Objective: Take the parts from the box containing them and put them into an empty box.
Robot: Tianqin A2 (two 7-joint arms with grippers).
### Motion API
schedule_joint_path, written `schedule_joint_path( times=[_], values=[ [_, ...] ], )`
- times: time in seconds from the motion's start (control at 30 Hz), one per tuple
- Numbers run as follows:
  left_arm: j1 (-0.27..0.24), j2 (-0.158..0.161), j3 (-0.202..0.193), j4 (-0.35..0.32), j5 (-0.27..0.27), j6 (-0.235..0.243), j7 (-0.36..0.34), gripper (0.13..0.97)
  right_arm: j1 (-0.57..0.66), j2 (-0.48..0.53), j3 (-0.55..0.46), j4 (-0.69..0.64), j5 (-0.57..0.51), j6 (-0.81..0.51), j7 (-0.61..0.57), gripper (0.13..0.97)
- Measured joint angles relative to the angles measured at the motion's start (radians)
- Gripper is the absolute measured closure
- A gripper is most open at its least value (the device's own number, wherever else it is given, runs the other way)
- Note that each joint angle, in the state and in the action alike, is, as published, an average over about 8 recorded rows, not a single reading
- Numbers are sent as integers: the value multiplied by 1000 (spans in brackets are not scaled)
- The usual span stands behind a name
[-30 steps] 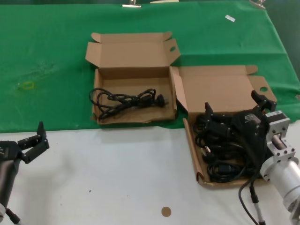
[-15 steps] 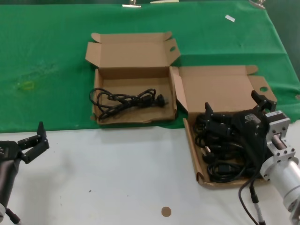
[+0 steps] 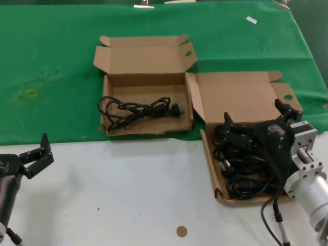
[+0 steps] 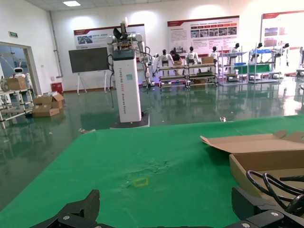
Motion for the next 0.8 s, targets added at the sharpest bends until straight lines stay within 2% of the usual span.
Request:
schedule_joint_path(
  times=[0.8],
  values=[
    [0,0,0,0,0,0,0,132,0,0,0,0,0,0,0,129]
  ],
)
